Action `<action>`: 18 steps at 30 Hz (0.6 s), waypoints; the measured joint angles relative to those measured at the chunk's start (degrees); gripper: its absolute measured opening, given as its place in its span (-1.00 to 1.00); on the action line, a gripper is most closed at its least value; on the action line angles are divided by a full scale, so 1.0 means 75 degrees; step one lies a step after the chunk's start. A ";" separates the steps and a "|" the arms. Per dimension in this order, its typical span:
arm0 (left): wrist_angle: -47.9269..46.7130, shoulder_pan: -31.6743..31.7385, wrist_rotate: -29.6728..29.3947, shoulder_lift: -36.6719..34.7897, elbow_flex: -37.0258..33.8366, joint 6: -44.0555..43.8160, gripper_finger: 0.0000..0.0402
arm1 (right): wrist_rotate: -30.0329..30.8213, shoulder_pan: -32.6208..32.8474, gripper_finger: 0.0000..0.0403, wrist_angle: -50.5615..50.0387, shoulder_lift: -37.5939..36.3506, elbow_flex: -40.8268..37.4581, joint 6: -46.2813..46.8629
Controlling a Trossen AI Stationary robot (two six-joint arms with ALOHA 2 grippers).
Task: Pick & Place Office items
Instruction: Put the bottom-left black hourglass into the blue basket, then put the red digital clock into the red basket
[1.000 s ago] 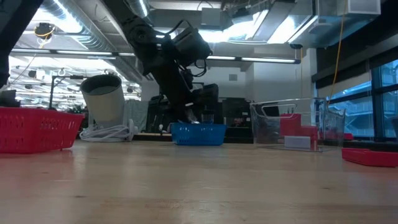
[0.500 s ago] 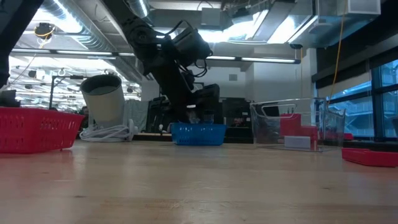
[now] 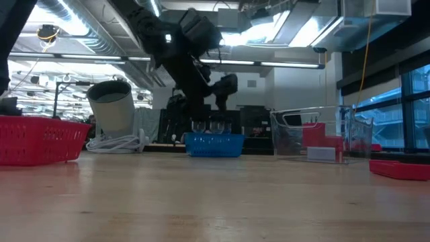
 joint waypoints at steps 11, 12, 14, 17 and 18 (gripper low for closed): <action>-0.1569 -0.0251 0.0690 -0.1534 -0.0001 0.1091 0.33 | -0.0017 0.0000 -0.15 0.0001 0.0000 0.0000 0.0000; -0.1623 -0.0325 0.0809 -0.1706 -0.0001 0.1274 0.33 | -0.0017 -0.0001 -0.15 0.0001 0.0000 0.0000 -0.0002; -0.1747 -0.0503 0.1315 -0.2114 -0.0001 0.1846 0.33 | -0.0017 0.0000 -0.15 0.0004 0.0000 0.0000 0.0000; -0.1929 -0.0947 0.2316 -0.2725 -0.0001 0.2625 0.33 | -0.0015 0.0000 -0.15 0.0051 0.0000 0.0000 0.0000; -0.1990 -0.1145 0.2567 -0.2913 -0.0001 0.2843 0.33 | -0.0015 -0.0002 -0.15 0.0061 0.0000 0.0000 -0.0002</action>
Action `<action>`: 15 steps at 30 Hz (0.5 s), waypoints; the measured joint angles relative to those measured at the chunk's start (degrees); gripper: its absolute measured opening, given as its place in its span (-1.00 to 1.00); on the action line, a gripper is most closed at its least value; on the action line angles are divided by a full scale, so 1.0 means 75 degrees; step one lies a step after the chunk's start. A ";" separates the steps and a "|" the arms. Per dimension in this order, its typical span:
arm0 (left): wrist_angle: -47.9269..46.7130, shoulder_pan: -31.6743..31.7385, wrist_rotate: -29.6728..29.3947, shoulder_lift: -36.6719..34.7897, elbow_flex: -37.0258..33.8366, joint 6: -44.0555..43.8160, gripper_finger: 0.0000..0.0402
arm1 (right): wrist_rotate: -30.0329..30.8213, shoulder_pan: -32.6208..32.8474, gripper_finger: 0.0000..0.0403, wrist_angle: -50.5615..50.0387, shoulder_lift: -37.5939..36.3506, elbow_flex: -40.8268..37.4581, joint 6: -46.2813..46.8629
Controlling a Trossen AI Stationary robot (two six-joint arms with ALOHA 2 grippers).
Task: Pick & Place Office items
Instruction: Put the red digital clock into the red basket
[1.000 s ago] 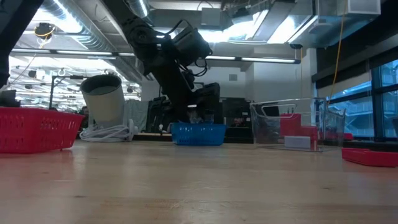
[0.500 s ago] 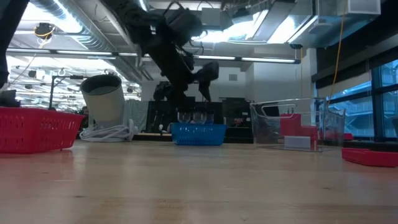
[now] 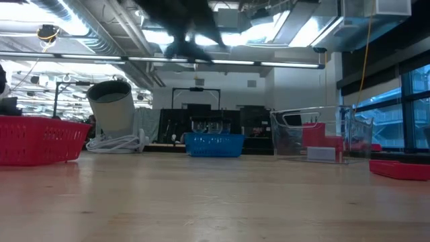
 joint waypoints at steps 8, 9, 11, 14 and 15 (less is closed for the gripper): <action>-0.0167 -0.2123 0.0768 -0.0909 0.0000 0.1399 0.33 | 0.0015 0.0002 -0.16 0.0421 -0.0003 0.0000 0.0003; -0.0162 -0.2394 0.0752 -0.0930 0.0000 0.1508 0.33 | 0.0017 0.0002 -0.16 0.0539 0.0000 0.0000 -0.0005; -0.0125 -0.2845 0.0731 -0.0935 0.0000 0.1685 0.33 | 0.0024 -0.0008 -0.16 0.0898 0.0000 0.0000 -0.0063; -0.0126 -0.3422 0.0697 -0.0934 0.0000 0.1747 0.33 | 0.0366 -0.0080 -0.16 0.1168 0.0031 0.0006 -0.0412; -0.0115 -0.3572 0.0699 -0.0916 0.0000 0.1651 0.33 | 0.0410 -0.0096 -0.16 0.1190 0.0043 0.0006 -0.0529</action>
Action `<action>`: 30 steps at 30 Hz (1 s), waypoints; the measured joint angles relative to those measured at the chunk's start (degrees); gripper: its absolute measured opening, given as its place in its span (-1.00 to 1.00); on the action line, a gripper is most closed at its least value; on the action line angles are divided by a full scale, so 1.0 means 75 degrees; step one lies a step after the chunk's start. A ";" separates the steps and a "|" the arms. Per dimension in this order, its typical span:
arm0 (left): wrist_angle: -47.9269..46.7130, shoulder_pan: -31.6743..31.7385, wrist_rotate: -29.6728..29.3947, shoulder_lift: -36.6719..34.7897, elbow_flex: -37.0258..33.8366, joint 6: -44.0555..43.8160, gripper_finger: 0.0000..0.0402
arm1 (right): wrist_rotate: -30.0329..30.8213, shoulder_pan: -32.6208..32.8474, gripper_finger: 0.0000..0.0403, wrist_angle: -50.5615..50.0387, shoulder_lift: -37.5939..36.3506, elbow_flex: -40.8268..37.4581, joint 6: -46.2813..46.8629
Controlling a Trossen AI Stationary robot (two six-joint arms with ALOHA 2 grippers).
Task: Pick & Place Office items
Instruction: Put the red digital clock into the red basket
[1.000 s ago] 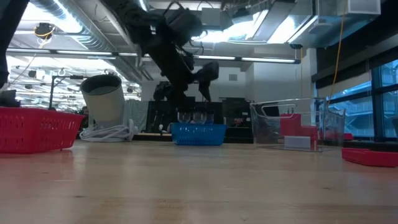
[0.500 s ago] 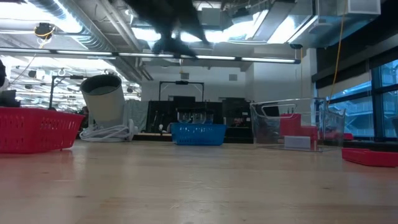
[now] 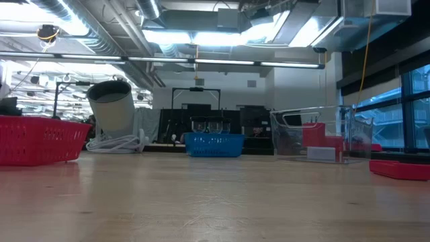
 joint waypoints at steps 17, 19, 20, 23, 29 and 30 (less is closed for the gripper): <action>-0.0327 -0.0825 -0.0954 0.0024 -0.0058 -0.1248 0.33 | -0.2129 -0.0058 -0.16 -0.0906 0.0411 -0.0001 -0.1504; -0.0298 -0.0825 -0.1034 0.0024 -0.0138 -0.1385 0.33 | -0.2228 -0.0016 -0.16 -0.1405 0.0545 -0.0003 -0.1540; -0.0300 -0.0823 -0.1102 0.0027 -0.0169 -0.1461 0.33 | -0.2249 0.0016 -0.16 -0.1569 0.0609 -0.0003 -0.1529; -0.0288 -0.0824 -0.1320 0.0030 -0.0244 -0.1733 0.33 | -0.2425 0.0166 -0.16 -0.2446 0.0795 -0.0006 -0.1740; -0.0241 -0.0946 -0.1564 0.0030 -0.0286 -0.1975 0.33 | -0.2814 0.0200 -0.15 -0.3179 0.1172 -0.0427 -0.1117; -0.0225 -0.0968 -0.1611 0.0030 -0.0286 -0.1972 0.33 | -0.2893 0.0210 -0.14 -0.3267 0.1193 -0.0602 -0.1083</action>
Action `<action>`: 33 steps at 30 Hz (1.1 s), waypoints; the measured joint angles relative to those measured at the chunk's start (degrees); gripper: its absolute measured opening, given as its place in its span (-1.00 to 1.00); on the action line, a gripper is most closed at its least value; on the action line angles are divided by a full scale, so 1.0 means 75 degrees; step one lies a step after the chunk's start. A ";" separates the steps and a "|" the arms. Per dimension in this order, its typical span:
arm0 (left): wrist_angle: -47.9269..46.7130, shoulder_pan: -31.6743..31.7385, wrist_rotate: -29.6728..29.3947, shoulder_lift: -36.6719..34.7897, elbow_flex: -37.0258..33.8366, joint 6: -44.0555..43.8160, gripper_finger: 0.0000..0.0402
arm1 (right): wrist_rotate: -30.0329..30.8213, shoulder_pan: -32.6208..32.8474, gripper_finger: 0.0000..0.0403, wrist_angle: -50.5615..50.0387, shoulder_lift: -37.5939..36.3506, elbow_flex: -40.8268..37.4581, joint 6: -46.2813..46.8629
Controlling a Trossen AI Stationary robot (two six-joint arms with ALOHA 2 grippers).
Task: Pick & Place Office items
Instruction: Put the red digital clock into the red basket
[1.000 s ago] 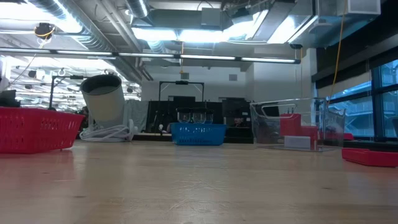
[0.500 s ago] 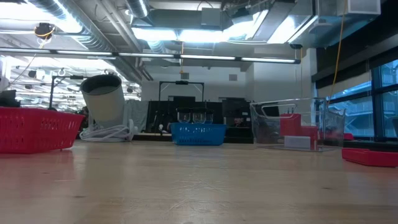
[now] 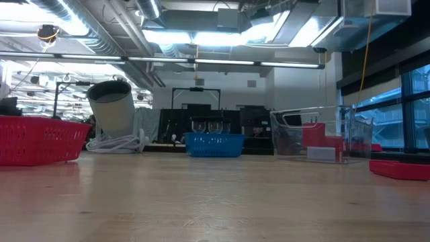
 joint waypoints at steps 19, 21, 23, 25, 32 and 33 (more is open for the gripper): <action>-0.0292 -0.0546 -0.0270 0.0000 0.0000 -0.0046 0.33 | 0.0638 0.0062 0.76 0.0525 -0.0351 -0.4317 0.5002; -0.0454 -0.0602 -0.0278 0.0000 0.0000 0.0015 0.33 | 0.0827 0.0104 0.76 0.1050 -0.0352 -0.4689 0.5479; -0.0683 -0.0653 -0.0315 0.0000 0.0000 0.0139 0.33 | 0.0919 0.0160 0.76 0.2055 -0.0352 -0.5035 0.5718; -0.0856 -0.0656 -0.0316 0.0000 0.0000 0.0169 0.33 | 0.0964 0.0204 0.76 0.2988 -0.0348 -0.5298 0.5835; -0.1503 -0.0654 -0.0130 0.0000 0.0000 0.0056 0.33 | 0.1029 0.0256 0.76 0.4016 -0.0350 -0.6033 0.7184; -0.1559 -0.0656 -0.0066 0.0000 0.0000 0.0039 0.33 | 0.1029 0.0288 0.76 0.4016 -0.0350 -0.6131 0.7509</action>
